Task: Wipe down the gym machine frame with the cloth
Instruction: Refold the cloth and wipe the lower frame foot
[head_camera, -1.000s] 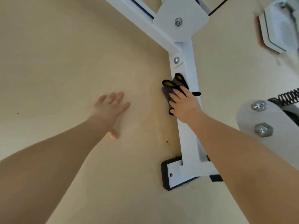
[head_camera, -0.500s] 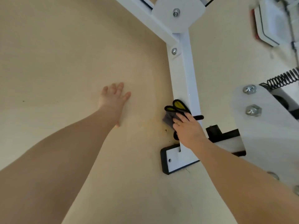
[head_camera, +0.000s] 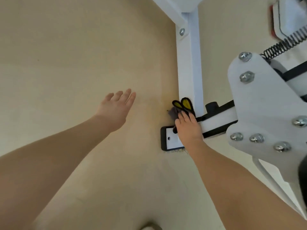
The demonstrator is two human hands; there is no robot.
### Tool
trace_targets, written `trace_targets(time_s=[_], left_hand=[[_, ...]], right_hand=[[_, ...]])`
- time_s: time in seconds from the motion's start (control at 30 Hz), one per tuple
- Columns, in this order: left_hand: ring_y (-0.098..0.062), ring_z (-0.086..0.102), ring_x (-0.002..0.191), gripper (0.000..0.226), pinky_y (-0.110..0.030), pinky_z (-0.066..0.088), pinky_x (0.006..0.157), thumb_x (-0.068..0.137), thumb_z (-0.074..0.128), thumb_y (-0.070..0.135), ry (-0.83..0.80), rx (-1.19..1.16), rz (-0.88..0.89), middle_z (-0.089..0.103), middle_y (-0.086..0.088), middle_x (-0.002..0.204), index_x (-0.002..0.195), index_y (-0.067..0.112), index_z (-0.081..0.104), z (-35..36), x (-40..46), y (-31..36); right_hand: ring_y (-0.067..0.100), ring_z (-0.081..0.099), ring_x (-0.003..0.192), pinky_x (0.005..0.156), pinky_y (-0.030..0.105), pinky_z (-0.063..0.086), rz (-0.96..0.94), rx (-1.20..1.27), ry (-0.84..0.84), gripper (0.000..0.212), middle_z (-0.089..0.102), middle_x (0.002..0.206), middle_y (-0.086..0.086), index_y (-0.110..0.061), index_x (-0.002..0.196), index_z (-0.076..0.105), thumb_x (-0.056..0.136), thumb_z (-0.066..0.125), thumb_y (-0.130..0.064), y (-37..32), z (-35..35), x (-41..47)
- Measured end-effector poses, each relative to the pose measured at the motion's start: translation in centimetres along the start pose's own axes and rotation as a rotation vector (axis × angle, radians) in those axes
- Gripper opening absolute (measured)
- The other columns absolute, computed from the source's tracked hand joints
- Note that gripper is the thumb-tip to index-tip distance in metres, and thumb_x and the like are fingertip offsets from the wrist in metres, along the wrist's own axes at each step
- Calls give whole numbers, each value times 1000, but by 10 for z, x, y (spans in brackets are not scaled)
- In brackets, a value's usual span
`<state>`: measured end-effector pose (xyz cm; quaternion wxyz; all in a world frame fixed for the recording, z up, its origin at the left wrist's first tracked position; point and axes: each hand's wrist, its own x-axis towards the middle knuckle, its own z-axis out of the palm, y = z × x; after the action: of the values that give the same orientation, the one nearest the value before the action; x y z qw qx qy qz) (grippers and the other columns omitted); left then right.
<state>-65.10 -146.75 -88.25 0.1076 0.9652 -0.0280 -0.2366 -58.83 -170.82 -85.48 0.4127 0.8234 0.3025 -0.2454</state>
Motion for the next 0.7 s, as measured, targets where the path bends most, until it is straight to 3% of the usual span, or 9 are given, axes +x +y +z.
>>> trace_targets(time_s=[0.2, 0.27, 0.37, 0.43, 0.5, 0.6, 0.7], left_hand=[[-21, 5, 143, 70, -34, 10, 114, 94, 39, 16, -44, -71, -110, -5, -3, 157, 148, 14, -5, 16, -49, 15], [-21, 5, 143, 69, -34, 10, 114, 94, 40, 15, -52, -127, -153, -4, -3, 157, 148, 13, -4, 20, -63, 22], [-20, 5, 143, 70, -34, 11, 114, 93, 42, 16, -42, -168, -220, -3, -2, 157, 148, 14, -2, 23, -84, 28], [-20, 6, 143, 69, -34, 11, 114, 93, 42, 14, -37, -198, -272, -3, -1, 157, 148, 14, 0, 23, -100, 29], [-19, 7, 143, 66, -33, 12, 114, 92, 40, 10, -17, -228, -329, 0, -1, 157, 148, 14, 6, 22, -114, 31], [-21, 15, 141, 57, -35, 19, 112, 93, 41, 11, 93, -422, -447, 9, -1, 156, 146, 13, 19, 20, -134, 38], [-23, 32, 134, 49, -29, 26, 107, 94, 37, 7, 364, -784, -547, 27, -3, 151, 142, 11, 30, 8, -158, 53]], right_hand=[[20, 12, 144, 117, 35, 3, 117, 261, 54, 42, 22, 154, 10, -8, 138, 31, 96, 34, -6, -33, 32, -17], [20, 17, 143, 116, 34, 8, 174, 449, 92, 39, 26, 152, 12, -7, 135, 33, 96, 34, -6, -44, 39, -21], [22, 43, 121, 92, 29, 32, 298, 930, 107, 25, 48, 133, 11, -9, 121, 45, 100, 32, -12, -72, 51, -38], [20, 49, 105, 81, 26, 32, 327, 1125, 121, 23, 54, 121, 10, -9, 117, 47, 101, 33, -17, -77, 53, -49], [26, 53, 99, 79, 31, 39, 326, 1271, 131, 22, 56, 113, 13, -5, 116, 43, 100, 38, -19, -76, 38, -53], [29, 58, 101, 84, 41, 48, 282, 1542, 329, 22, 59, 111, 9, -7, 113, 43, 99, 42, -23, -85, -21, -59], [19, 58, 92, 76, 29, 46, 164, 1848, 481, 19, 57, 102, 1, -8, 110, 44, 98, 44, -24, -107, -94, -84]])
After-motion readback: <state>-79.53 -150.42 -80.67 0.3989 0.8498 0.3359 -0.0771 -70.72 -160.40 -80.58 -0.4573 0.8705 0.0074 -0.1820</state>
